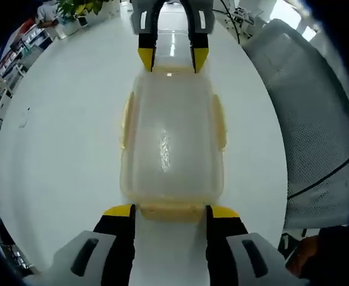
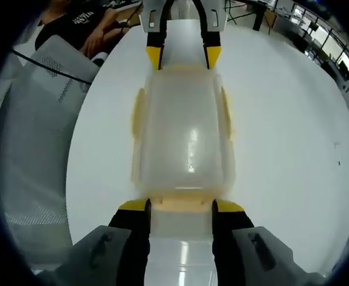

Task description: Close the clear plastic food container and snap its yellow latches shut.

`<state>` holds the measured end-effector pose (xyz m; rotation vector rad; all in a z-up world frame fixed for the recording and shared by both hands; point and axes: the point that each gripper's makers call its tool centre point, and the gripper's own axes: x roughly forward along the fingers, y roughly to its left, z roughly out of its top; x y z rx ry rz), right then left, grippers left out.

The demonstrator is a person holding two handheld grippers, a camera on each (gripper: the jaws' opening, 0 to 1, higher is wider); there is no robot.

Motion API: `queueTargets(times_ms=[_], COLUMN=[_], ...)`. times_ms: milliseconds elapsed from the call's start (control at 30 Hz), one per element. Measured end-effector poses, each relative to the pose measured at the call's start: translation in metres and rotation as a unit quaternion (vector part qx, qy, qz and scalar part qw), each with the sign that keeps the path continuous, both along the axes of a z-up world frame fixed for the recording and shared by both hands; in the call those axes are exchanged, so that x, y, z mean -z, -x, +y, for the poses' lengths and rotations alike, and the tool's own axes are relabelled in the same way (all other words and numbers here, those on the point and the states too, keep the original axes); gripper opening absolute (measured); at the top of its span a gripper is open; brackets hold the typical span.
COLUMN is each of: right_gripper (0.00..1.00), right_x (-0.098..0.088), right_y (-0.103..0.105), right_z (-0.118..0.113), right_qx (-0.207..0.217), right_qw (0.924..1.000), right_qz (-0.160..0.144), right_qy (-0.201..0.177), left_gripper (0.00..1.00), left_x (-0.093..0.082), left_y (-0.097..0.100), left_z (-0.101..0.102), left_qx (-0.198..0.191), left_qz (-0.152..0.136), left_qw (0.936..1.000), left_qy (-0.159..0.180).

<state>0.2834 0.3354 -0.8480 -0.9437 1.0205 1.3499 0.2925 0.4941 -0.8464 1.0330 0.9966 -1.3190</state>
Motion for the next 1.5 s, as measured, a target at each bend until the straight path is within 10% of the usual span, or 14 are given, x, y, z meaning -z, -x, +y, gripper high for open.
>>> queueTargets(times_ms=[667, 1500], right_gripper=[0.35, 0.35], right_x=[0.002, 0.0003], right_y=[-0.0015, 0.0022], right_z=[-0.0021, -0.0032], right_qx=[0.002, 0.0], right_qw=[0.9994, 0.9998], right_qz=[-0.016, -0.022], right_qy=[0.03, -0.002], left_gripper=[0.33, 0.33], left_x=[0.0033, -0.0022], left_y=[-0.0014, 0.0038], left_z=[-0.0004, -0.0012], left_qx=[0.0, -0.002], left_qz=[-0.005, 0.005], left_qw=[0.9973, 0.9991], left_qy=[-0.073, -0.043])
